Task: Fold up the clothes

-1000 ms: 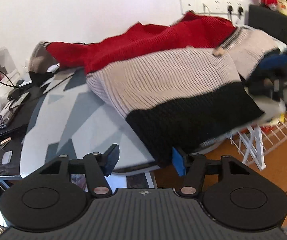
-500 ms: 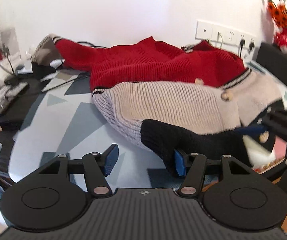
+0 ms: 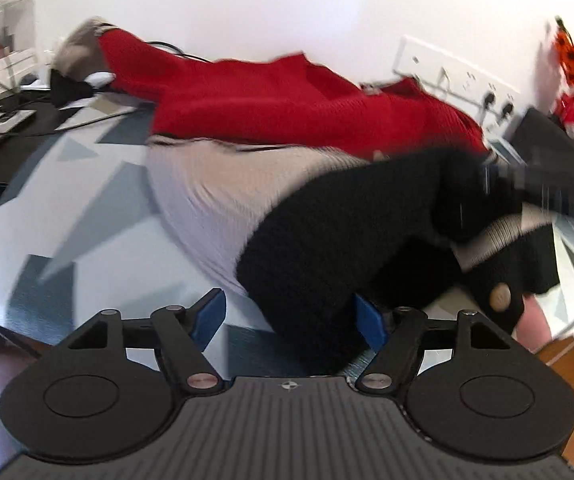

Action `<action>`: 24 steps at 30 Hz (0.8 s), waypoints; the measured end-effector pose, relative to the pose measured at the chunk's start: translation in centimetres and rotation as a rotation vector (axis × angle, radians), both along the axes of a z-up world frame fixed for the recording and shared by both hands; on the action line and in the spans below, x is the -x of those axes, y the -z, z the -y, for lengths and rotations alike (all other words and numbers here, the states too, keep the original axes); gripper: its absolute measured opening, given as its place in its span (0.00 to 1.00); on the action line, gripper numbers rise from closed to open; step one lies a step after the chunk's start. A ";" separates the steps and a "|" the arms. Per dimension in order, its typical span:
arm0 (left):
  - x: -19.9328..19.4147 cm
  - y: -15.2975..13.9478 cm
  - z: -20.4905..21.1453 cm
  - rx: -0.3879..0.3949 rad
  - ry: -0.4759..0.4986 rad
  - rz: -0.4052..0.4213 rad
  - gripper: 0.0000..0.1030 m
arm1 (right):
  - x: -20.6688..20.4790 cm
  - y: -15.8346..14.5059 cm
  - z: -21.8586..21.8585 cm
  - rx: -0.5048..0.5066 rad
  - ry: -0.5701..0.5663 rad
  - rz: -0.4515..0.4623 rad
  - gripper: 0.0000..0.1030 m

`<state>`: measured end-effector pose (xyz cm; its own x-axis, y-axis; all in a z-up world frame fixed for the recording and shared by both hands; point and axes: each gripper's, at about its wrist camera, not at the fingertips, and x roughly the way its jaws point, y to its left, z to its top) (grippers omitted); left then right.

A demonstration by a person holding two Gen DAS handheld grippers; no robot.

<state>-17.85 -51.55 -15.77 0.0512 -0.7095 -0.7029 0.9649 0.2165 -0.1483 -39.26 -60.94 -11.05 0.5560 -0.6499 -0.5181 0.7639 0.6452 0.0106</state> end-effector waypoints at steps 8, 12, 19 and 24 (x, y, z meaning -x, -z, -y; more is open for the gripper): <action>1.1 1.6 1.5 -0.048 -0.055 0.055 0.69 | 2.3 -2.4 3.6 0.015 0.097 0.072 0.06; 1.1 1.3 1.3 -0.028 -0.073 0.107 0.16 | 2.5 -1.6 3.4 -0.002 0.089 0.044 0.06; -0.7 -2.8 -1.7 0.117 -0.171 0.205 0.07 | 2.5 -0.4 1.5 -0.036 0.052 -0.021 0.31; -4.1 -5.0 -4.3 0.149 -0.293 0.241 0.07 | 6.9 -0.2 0.7 0.030 0.258 -0.029 0.52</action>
